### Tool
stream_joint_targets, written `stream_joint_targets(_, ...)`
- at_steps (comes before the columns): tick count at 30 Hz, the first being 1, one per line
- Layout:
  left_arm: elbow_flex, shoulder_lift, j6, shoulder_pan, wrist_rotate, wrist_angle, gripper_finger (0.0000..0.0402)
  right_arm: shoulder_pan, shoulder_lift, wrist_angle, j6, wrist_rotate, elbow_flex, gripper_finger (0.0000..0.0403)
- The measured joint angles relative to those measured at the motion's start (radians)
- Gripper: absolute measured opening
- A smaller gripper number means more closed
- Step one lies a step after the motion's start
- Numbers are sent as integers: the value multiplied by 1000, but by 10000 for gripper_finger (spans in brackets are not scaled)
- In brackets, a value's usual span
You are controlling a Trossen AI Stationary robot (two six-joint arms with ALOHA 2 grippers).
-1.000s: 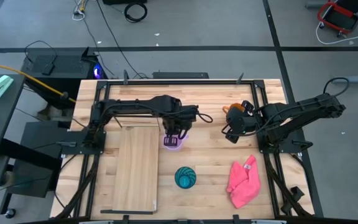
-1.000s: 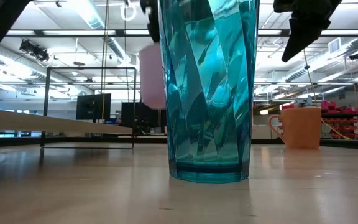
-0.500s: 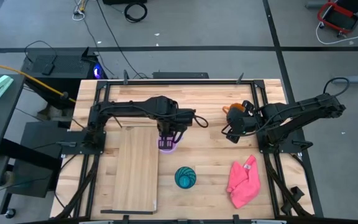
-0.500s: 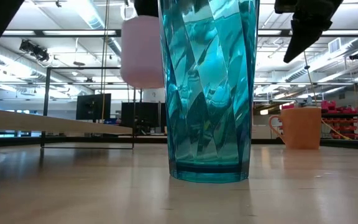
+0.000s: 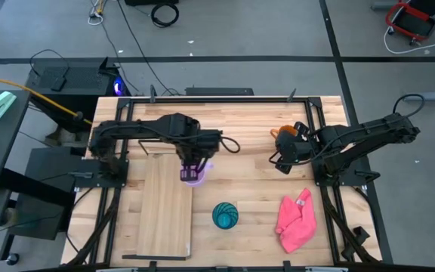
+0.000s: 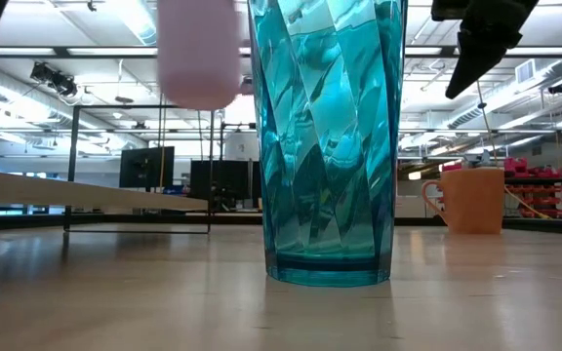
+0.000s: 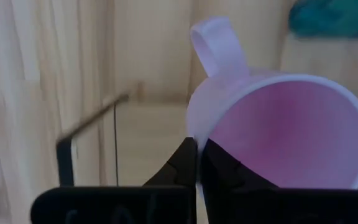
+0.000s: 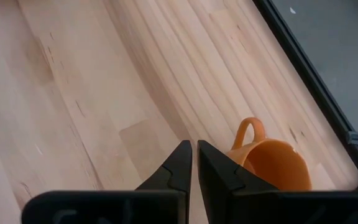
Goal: Stack small to large cups/mugs on shelf
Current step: Put the purple mug on the shelf
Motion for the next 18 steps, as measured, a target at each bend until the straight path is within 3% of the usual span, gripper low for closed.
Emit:
stream_joint_targets(8, -328, -212, -20, 11, -4, 90, 12, 0, 0, 9, -10, 8, 0, 32)
stream_joint_targets(18, -639, -404, -19, 12, -3, 240, 12, 0, 0, 46, -11, 45, 0, 32)
